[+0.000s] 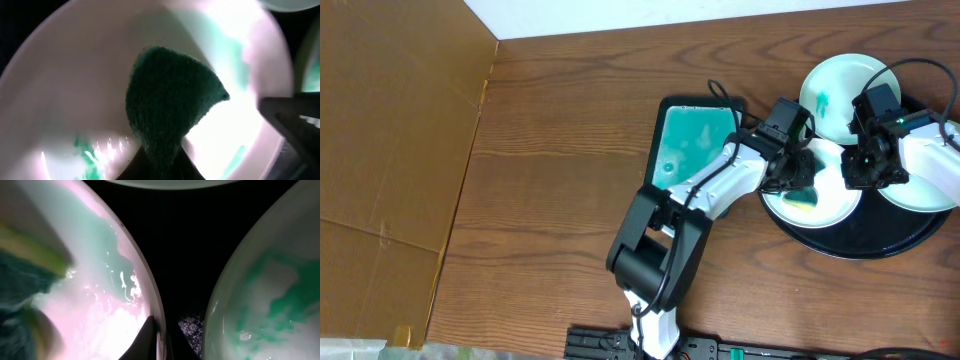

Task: Clean dirty plates on tray and stack at the side
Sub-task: 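Scrub the front white plate with the sponge held in the left gripper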

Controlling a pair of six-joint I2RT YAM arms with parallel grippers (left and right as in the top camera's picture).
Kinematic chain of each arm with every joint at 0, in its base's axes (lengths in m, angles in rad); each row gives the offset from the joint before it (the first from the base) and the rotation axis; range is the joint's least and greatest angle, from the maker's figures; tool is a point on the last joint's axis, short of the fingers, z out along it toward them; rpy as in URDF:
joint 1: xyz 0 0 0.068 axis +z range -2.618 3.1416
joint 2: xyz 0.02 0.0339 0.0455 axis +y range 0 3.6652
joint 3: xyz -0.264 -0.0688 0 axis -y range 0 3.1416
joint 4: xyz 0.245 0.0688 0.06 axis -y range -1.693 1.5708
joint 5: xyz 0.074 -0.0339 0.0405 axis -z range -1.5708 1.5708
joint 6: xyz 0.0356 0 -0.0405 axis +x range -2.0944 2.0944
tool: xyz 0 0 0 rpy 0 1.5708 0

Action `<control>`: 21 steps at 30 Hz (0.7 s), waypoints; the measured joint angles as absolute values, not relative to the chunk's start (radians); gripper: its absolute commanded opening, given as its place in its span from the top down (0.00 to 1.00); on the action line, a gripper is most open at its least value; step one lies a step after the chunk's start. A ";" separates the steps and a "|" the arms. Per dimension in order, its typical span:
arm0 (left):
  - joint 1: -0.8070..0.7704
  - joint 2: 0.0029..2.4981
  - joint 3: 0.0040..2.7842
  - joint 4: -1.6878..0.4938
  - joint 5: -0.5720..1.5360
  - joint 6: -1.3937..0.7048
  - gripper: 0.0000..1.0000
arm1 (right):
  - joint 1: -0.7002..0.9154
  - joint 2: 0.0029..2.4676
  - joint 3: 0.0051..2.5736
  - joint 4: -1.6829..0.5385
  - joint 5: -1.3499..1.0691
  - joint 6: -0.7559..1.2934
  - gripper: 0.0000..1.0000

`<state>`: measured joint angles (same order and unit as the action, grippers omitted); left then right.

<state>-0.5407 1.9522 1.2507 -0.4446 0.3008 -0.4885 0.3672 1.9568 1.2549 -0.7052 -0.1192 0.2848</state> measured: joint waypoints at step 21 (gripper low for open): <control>-0.585 1.950 1.246 -0.478 -0.033 -0.444 0.39 | 0.367 1.957 1.255 -0.706 -0.119 0.285 0.96</control>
